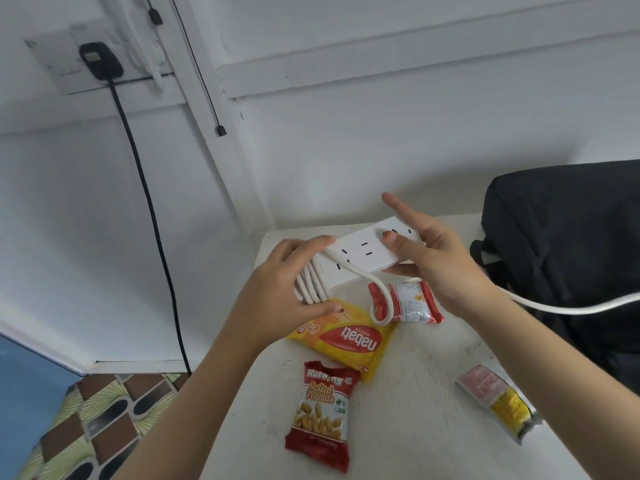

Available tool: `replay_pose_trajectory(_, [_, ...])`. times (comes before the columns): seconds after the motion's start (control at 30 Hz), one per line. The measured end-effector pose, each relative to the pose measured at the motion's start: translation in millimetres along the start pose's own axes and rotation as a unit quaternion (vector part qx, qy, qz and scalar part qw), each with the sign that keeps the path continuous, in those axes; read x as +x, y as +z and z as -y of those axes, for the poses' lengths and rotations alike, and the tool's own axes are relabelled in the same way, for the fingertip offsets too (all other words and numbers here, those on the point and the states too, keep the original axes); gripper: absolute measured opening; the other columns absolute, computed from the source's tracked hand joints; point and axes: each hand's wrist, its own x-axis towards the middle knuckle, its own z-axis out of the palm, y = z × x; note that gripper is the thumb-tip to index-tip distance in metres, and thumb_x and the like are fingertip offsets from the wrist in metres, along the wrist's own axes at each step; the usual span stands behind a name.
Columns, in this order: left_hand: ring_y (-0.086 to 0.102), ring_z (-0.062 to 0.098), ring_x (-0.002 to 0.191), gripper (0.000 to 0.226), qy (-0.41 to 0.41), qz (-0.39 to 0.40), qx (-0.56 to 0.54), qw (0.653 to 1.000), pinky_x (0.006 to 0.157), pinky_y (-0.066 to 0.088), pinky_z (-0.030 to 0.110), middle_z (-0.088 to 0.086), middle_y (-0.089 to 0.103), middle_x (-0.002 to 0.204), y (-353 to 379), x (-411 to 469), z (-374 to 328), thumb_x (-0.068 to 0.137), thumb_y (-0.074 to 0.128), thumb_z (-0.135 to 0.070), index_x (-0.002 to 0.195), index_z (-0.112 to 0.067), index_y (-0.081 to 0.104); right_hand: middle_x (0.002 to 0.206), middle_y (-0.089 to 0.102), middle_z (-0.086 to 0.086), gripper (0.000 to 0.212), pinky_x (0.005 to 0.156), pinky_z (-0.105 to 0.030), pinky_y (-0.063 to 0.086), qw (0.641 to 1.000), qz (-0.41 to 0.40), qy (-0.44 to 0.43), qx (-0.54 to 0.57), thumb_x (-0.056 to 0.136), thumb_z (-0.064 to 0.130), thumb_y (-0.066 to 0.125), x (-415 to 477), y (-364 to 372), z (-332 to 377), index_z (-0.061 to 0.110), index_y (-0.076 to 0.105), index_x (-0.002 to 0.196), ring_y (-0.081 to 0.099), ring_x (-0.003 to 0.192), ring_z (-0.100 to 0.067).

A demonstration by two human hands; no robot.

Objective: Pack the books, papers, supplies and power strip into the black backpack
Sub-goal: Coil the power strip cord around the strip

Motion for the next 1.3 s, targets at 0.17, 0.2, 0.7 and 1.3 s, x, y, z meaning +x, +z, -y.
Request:
replay_pose_trajectory(0.17, [0.043,-0.009,0.106,0.087,0.017,-0.04,-0.021,0.999,0.086,0.032,0.0,-0.016,0.045,0.113,4,1,4,0.056,0.08,-0.053,0.134,-0.04,0.042,0.136,0.036,0.024,0.056,0.09,-0.034,0.054,0.98,-0.043,-0.099,-0.167,0.091,0.03,0.06,-9,15,-9,0.053,0.036,0.136,0.049,0.126,-0.018])
replay_pose_trajectory(0.2, [0.043,-0.008,0.106,0.088,0.021,-0.046,-0.018,0.999,0.087,0.031,0.0,-0.016,0.045,0.112,4,2,4,0.056,0.079,-0.055,0.134,-0.039,0.042,0.134,0.032,0.035,0.061,0.093,-0.036,0.052,0.977,-0.045,-0.113,-0.173,0.091,0.033,0.06,-11,17,-12,0.057,0.028,0.137,0.05,0.125,-0.019])
replay_pose_trajectory(0.7, [0.046,-0.003,0.108,0.087,0.025,-0.148,-0.106,0.983,0.091,0.041,0.012,-0.015,0.049,0.115,8,13,7,0.056,0.079,-0.055,0.131,-0.025,0.046,0.072,0.05,0.01,0.048,0.064,-0.014,0.039,0.963,0.048,-0.172,-0.203,0.094,-0.007,0.042,-36,42,-44,0.017,0.053,0.134,0.048,0.061,-0.001])
replay_pose_trajectory(1.3, [0.056,0.007,0.108,0.064,-0.042,-0.171,-0.245,0.953,0.088,0.049,0.024,-0.012,0.057,0.114,-2,10,-12,0.06,0.077,-0.044,0.117,-0.028,0.052,0.071,0.065,-0.013,0.039,0.077,-0.034,0.047,0.983,0.145,0.005,-0.109,0.094,0.03,0.045,-40,16,-43,0.003,0.061,0.071,0.06,0.073,-0.021])
